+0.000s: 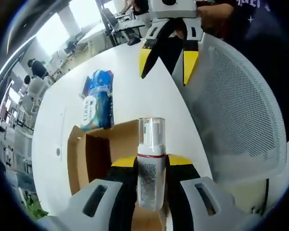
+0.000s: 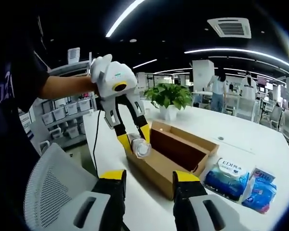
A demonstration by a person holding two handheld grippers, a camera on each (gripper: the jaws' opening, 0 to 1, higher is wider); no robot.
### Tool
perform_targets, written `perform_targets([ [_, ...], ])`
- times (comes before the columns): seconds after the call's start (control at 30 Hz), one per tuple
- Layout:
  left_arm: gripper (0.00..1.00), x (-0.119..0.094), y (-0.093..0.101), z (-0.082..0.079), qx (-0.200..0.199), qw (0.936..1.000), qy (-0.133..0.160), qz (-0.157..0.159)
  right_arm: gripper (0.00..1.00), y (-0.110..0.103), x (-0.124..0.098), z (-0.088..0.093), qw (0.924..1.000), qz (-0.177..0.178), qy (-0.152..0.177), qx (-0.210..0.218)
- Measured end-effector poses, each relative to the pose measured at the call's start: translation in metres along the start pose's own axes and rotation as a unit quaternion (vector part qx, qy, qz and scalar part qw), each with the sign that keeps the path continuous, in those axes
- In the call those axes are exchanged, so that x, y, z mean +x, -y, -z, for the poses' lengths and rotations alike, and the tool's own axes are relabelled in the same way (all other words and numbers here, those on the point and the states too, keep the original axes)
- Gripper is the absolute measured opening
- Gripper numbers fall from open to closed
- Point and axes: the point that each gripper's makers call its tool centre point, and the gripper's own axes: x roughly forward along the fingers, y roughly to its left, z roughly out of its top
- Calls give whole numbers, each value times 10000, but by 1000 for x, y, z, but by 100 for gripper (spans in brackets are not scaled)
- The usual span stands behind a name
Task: Operate the shoe box by opening the lid, removing the specified soft item, and placing it in the target area until the item is outside and the box remains undamaged.
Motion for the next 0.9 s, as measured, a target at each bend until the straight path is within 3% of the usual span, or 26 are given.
perform_targets([
  [0.9, 21, 17, 23, -44, 470, 9978, 448, 108, 21, -18, 16, -2, 9994, -336, -77, -66],
])
